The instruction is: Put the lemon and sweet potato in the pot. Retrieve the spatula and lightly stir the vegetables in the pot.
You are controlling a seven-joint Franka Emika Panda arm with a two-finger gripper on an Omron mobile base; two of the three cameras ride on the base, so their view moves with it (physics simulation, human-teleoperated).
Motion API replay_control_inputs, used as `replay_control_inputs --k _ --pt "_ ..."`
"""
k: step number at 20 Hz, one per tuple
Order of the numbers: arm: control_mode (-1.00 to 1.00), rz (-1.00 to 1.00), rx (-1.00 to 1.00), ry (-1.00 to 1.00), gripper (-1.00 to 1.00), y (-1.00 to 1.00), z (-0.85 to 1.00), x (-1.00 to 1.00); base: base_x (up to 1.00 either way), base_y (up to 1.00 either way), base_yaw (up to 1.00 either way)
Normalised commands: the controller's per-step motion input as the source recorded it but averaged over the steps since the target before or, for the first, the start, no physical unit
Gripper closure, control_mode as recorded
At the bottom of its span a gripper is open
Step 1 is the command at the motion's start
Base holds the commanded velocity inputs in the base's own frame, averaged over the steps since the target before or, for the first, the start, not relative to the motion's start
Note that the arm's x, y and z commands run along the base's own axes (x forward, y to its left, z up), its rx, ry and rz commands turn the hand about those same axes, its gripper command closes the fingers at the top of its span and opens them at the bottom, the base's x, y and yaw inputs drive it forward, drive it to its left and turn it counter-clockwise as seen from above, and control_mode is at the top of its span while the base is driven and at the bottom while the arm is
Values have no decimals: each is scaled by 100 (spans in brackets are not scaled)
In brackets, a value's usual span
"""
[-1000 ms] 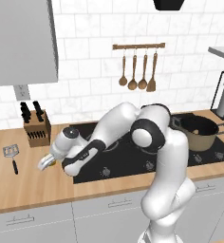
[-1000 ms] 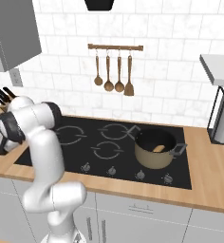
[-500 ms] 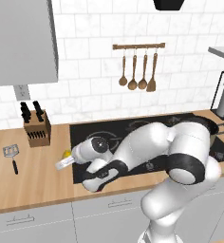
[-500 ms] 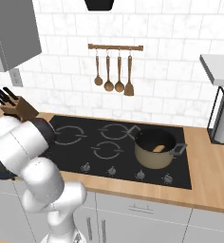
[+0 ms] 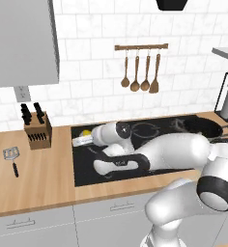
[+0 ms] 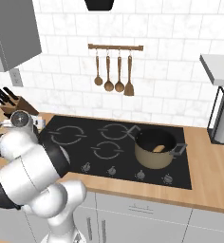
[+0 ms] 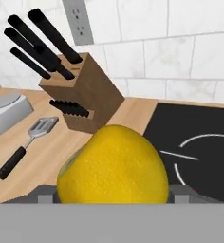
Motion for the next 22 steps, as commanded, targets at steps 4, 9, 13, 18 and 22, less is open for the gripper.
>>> replay_control_inputs --k 4,9,13,18,22 --pt "-100 -18 0 1 100 -73 100 36 0 0 0" --pt "-100 -23 -7 1 100 -99 65 2 0 0 0" --pt "-100 -28 -8 12 100 -100 41 0 0 0 0" --pt "-100 -27 -4 19 100 -100 28 -8 0 0 0" --pt "-100 -24 0 18 100 -100 7 -26 0 0 0"
